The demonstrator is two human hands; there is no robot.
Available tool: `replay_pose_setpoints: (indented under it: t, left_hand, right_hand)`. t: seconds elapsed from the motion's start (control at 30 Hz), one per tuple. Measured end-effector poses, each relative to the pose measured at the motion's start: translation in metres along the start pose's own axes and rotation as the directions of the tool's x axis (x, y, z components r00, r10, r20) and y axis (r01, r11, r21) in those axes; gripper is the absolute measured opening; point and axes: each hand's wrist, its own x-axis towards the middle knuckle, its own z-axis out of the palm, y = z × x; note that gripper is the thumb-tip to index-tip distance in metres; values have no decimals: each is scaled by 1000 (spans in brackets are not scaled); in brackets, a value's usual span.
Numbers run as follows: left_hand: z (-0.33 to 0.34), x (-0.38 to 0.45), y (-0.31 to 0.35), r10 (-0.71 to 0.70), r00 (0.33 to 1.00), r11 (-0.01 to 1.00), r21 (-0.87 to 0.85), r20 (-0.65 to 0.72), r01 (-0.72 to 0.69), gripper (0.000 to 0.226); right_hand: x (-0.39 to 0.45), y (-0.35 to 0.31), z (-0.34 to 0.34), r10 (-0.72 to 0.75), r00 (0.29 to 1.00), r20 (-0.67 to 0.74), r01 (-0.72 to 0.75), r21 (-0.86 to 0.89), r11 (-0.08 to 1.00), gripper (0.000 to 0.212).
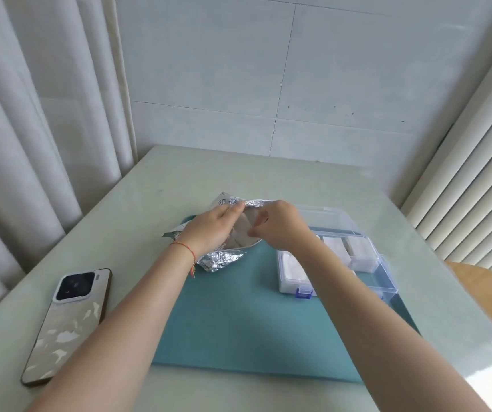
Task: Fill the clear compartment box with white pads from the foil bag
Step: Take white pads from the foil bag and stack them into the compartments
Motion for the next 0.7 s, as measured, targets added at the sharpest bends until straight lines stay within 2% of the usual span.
replay_pose_setpoints:
  t: [0.07, 0.13, 0.2, 0.23, 0.33, 0.4, 0.47, 0.53, 0.6, 0.67, 0.7]
  left_hand:
    - [-1, -3, 5, 6, 1000, 1000, -22, 3, -6, 59]
    - [0, -6, 10, 27, 999, 999, -20, -16, -28, 47]
    - [1, -8, 17, 27, 999, 1000, -9, -47, -28, 32]
    - [2, -10, 20, 31, 997, 999, -14, -66, -32, 31]
    - [7, -11, 20, 67, 970, 997, -31, -232, -77, 31]
    - [8, -12, 19, 146, 895, 986, -8, -422, -165, 20]
    - [9, -16, 23, 188, 838, 967, -51, -513, -248, 21]
    - [12, -24, 35, 167, 888, 923, -249, -429, -294, 25]
    - [18, -33, 46, 165, 956, 864, -432, -242, -259, 26]
    - [25, -36, 55, 154, 988, 763, -634, -10, -125, 26]
    - [28, -35, 55, 150, 983, 691, -722, 104, -29, 27]
  right_hand:
    - [-6, 2, -13, 15, 1000, -26, -13, 70, 997, 12]
    - [-12, 6, -25, 54, 998, -22, -49, 161, 986, 16]
    - [-19, 11, -35, 96, 995, 19, -97, 282, 954, 16]
    - [-22, 14, -37, 113, 992, 52, -124, 348, 929, 15]
    - [-28, 26, -41, 112, 985, 133, -168, 576, 800, 15]
    - [-33, 35, -45, 73, 982, 172, -175, 705, 688, 16]
    - [-38, 41, -48, 17, 980, 198, -175, 818, 548, 17]
    - [-45, 48, -51, -22, 979, 204, -177, 894, 413, 19]
    - [-49, 53, -52, -49, 979, 200, -173, 926, 335, 18]
    - [-54, 57, -52, -77, 977, 199, -169, 941, 293, 16]
    - [-56, 58, -52, -93, 975, 202, -169, 944, 282, 15]
